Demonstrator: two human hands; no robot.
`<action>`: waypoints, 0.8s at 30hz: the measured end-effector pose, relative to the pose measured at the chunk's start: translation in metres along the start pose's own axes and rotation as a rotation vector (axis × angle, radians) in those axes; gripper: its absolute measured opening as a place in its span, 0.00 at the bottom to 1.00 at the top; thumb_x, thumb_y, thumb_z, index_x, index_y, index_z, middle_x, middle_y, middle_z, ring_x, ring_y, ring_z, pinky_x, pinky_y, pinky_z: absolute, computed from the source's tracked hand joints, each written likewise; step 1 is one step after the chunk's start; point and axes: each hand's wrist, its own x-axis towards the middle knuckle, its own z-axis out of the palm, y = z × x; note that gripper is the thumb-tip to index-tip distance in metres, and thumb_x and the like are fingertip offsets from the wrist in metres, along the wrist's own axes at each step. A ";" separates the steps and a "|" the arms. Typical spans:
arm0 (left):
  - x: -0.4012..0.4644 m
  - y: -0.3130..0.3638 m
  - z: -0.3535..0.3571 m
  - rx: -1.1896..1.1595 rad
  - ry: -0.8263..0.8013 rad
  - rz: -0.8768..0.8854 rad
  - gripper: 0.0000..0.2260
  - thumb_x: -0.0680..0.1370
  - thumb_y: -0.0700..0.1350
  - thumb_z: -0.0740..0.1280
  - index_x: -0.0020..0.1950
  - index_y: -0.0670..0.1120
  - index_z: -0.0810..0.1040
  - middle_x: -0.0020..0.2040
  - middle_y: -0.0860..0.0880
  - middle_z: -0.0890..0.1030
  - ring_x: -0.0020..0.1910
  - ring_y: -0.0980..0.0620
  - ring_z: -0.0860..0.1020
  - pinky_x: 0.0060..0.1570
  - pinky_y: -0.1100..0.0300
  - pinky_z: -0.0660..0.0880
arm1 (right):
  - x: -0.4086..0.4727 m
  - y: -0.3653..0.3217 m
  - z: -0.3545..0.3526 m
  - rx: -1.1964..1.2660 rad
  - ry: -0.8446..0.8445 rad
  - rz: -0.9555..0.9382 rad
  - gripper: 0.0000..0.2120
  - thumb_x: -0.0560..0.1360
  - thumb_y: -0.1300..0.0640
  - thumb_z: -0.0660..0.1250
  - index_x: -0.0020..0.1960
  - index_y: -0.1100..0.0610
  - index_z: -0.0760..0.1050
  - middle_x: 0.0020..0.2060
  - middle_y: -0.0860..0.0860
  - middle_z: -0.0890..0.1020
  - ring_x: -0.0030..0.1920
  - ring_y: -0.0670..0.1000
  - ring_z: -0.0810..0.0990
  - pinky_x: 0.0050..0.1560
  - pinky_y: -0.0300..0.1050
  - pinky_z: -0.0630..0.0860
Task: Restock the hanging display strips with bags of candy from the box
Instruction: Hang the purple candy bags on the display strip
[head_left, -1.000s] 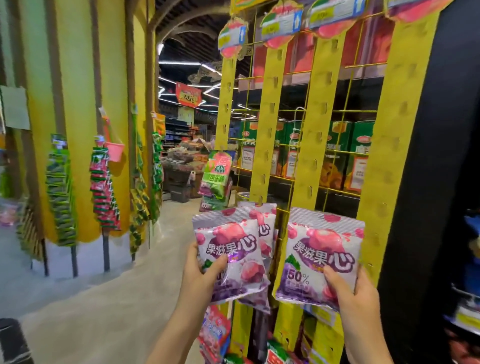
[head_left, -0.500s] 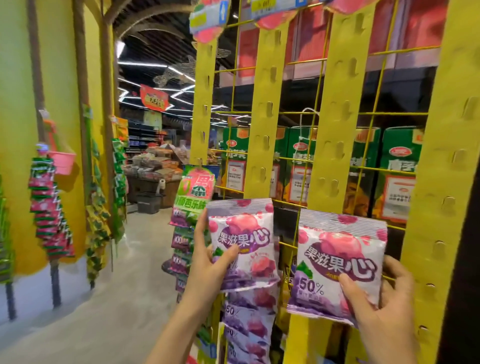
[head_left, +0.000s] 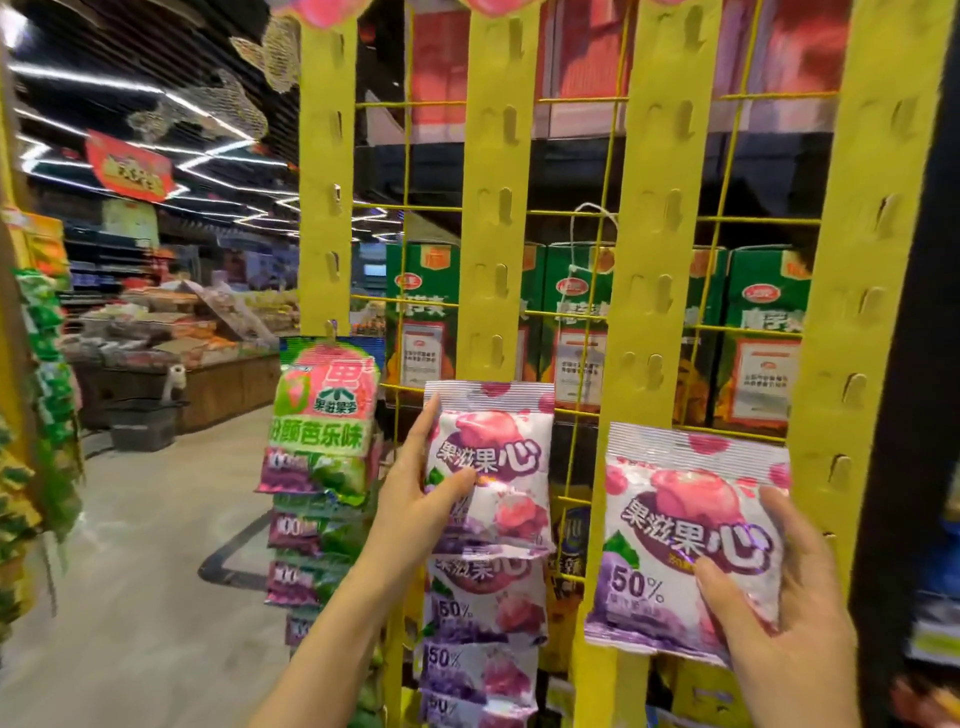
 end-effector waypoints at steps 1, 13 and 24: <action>0.001 -0.001 -0.001 -0.005 -0.022 -0.008 0.30 0.77 0.39 0.65 0.70 0.65 0.57 0.63 0.73 0.60 0.64 0.73 0.59 0.60 0.68 0.61 | -0.003 -0.002 0.002 -0.009 0.006 -0.016 0.32 0.68 0.76 0.67 0.51 0.38 0.72 0.50 0.41 0.77 0.44 0.31 0.79 0.33 0.23 0.74; -0.010 -0.019 -0.007 -0.018 -0.111 -0.038 0.31 0.77 0.37 0.64 0.71 0.62 0.56 0.64 0.70 0.59 0.48 0.84 0.64 0.40 0.83 0.65 | -0.024 -0.007 0.014 -0.133 0.048 -0.007 0.29 0.71 0.69 0.68 0.52 0.33 0.69 0.54 0.37 0.74 0.54 0.44 0.77 0.40 0.31 0.79; -0.021 -0.016 -0.009 0.219 -0.031 0.060 0.27 0.77 0.44 0.66 0.72 0.56 0.59 0.60 0.61 0.63 0.59 0.64 0.65 0.57 0.68 0.62 | -0.033 -0.007 0.019 -0.233 0.052 0.010 0.28 0.72 0.67 0.67 0.59 0.38 0.66 0.49 0.30 0.72 0.52 0.40 0.76 0.37 0.32 0.80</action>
